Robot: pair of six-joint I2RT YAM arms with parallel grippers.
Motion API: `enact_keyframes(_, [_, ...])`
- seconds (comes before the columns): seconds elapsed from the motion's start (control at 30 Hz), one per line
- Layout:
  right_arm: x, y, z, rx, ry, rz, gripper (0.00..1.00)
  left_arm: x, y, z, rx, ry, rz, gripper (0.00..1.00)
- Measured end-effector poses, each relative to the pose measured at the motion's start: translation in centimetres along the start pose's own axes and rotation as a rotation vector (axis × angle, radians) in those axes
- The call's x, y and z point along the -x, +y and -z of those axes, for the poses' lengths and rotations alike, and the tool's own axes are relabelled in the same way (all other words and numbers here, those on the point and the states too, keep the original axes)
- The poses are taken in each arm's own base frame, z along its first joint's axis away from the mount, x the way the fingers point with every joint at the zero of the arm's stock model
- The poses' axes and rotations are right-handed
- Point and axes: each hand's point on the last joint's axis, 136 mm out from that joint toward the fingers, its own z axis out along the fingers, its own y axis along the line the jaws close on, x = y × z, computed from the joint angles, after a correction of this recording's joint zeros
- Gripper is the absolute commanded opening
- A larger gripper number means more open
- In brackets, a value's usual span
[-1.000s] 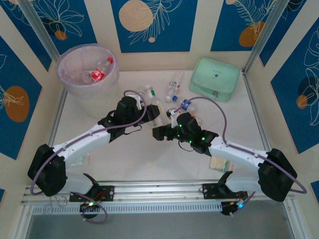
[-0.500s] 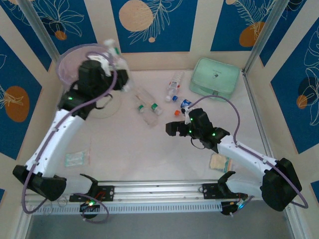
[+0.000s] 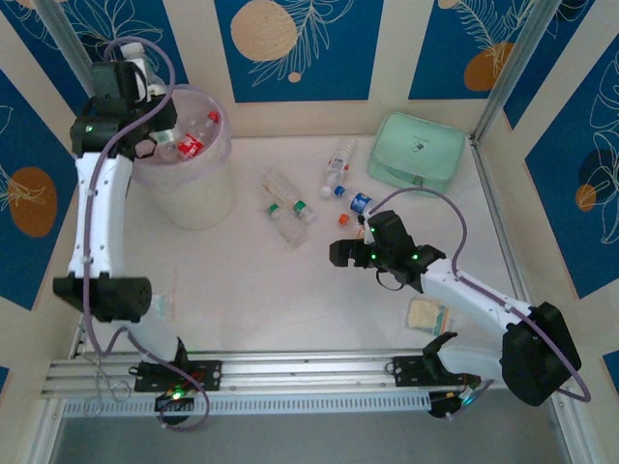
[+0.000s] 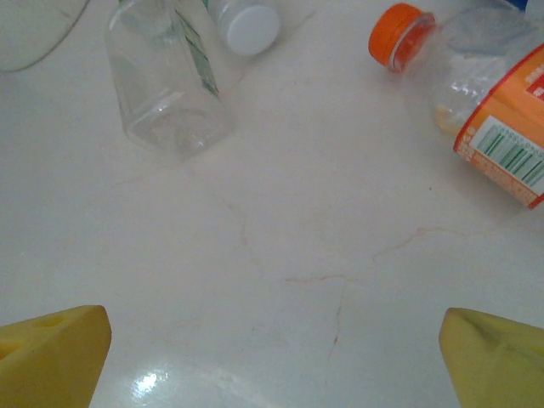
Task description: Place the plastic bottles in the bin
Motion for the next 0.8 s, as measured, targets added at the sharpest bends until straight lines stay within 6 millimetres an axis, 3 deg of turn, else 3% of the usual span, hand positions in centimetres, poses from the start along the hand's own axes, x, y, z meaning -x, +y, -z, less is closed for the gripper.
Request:
enact_keyframes(0.13, [-0.5, -0.2, 0.0, -0.010, 0.020, 0.003, 1.00, -2.1, 0.1, -3.5, 0.012, 0.122, -0.061, 0.00])
enact_keyframes(0.33, [-1.2, -0.6, -0.5, -0.022, 0.055, 0.002, 1.00, -4.5, 0.3, -5.6, 0.010, 0.226, -0.142, 0.01])
enact_keyframes(0.47, [-1.7, -0.7, -0.9, -0.028, 0.080, 0.001, 1.00, -6.2, -0.2, -6.9, -0.024, 0.290, -0.184, 0.26])
enact_keyframes(0.63, [-1.6, -0.3, -1.4, -0.018, 0.096, 0.012, 1.00, -7.6, -1.0, -7.6, -0.083, 0.342, -0.220, 0.69])
enact_keyframes(0.73, [-1.7, 0.0, -1.8, -0.014, 0.112, 0.017, 1.00, -7.6, -1.5, -7.5, -0.118, 0.340, -0.231, 0.86])
enact_keyframes(0.8, [-1.9, 0.1, -2.3, -0.013, 0.127, 0.024, 1.00, -7.7, -1.9, -7.4, -0.142, 0.342, -0.232, 0.91])
